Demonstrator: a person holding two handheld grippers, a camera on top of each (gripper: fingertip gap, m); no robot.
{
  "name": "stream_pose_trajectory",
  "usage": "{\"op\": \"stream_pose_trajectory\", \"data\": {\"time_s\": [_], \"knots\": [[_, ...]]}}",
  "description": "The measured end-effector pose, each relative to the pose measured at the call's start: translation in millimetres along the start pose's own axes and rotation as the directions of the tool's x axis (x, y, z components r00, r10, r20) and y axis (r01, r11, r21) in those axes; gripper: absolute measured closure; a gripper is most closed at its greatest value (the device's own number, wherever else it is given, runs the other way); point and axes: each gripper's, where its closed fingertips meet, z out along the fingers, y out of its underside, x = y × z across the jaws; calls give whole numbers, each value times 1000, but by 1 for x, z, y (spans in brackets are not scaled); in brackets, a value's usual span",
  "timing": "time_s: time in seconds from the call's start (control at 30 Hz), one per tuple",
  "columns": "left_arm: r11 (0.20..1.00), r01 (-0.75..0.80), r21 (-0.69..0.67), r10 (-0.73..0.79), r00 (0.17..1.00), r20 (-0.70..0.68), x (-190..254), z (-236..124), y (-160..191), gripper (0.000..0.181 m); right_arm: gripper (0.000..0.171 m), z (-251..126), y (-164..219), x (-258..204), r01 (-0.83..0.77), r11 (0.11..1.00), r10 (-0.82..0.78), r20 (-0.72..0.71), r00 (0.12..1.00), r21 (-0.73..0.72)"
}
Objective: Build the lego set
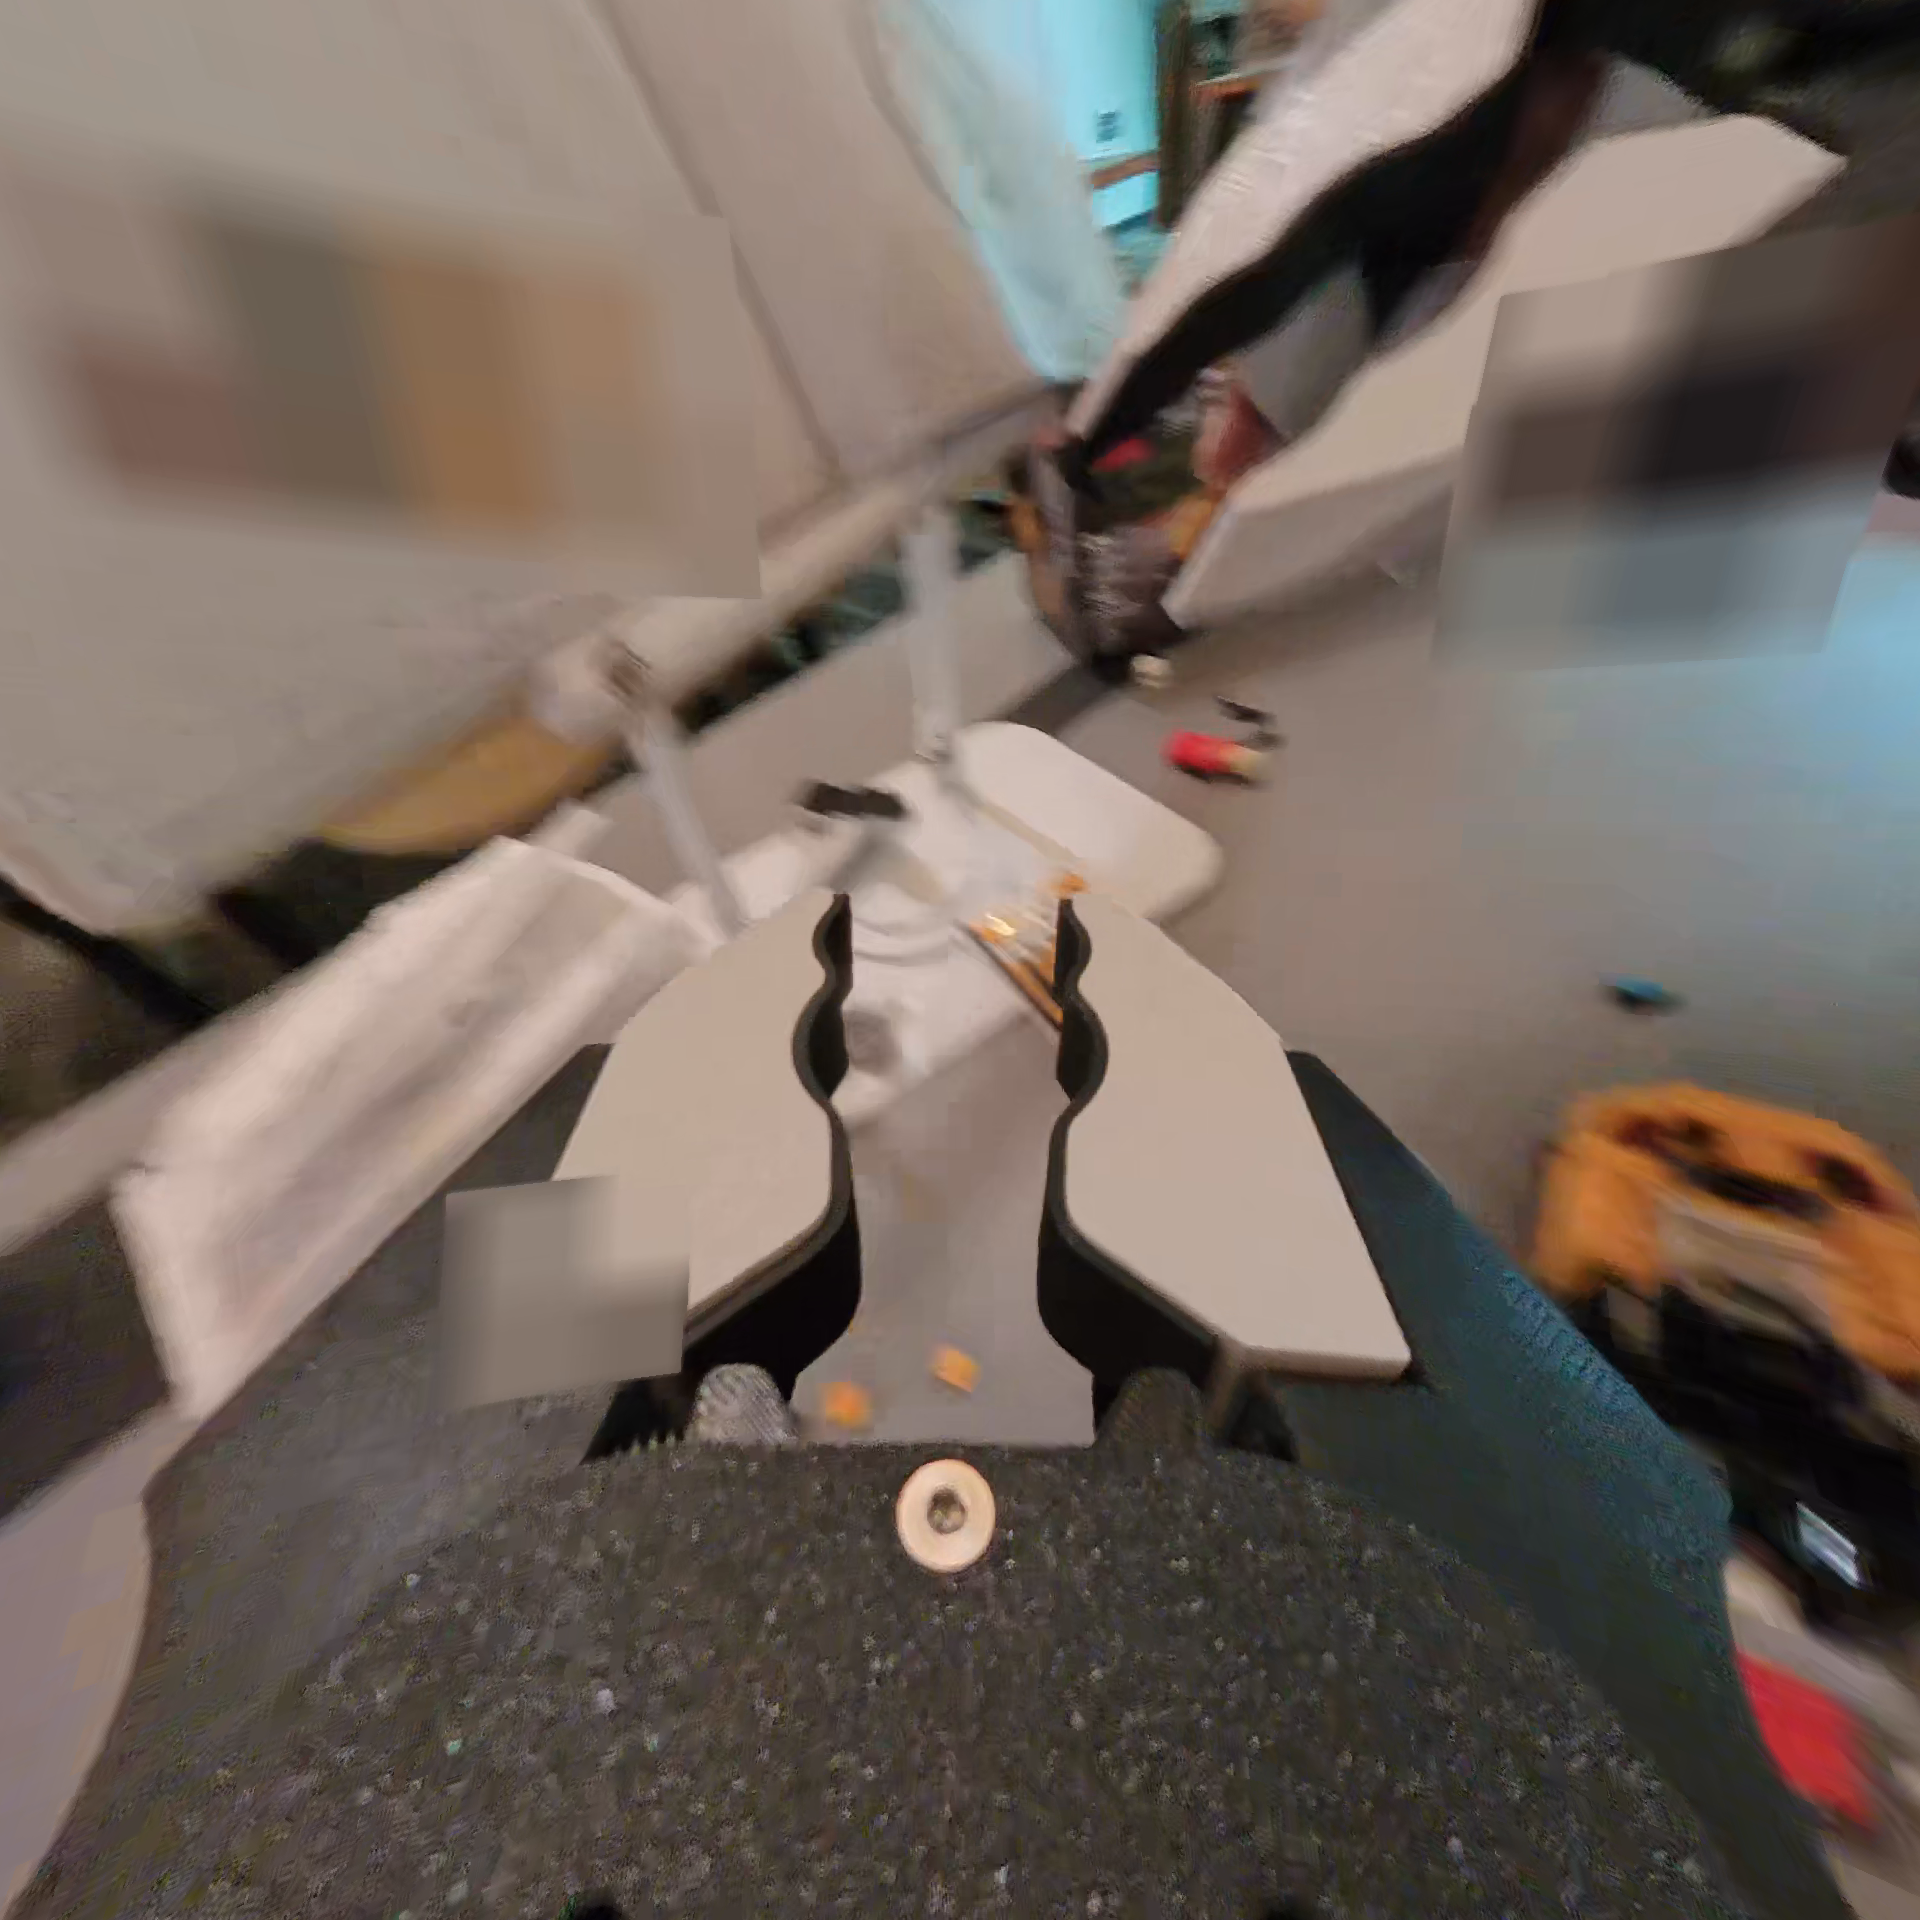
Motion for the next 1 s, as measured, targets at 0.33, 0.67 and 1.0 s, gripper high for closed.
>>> {"op": "stream_pose_trajectory", "data": {"time_s": [0.33, 0.67, 1.0], "knots": [[938, -299, -176, 328, 930, 168, -65, 87, -54, 181, 137, 15, -33, 70, -51, 995, 66, -178, 982, 88], [969, 215, 122, -225, 972, 71, -93, 50, -46, 178, 140, 2, 5, -3, -96, 987, 74, 161, 984, 130], [833, 476, 281, -486, 873, -36, -95, 33, -25, 177, 140, -78, 170, -143, 97, 917, 191, 639, 745, -387]]}}
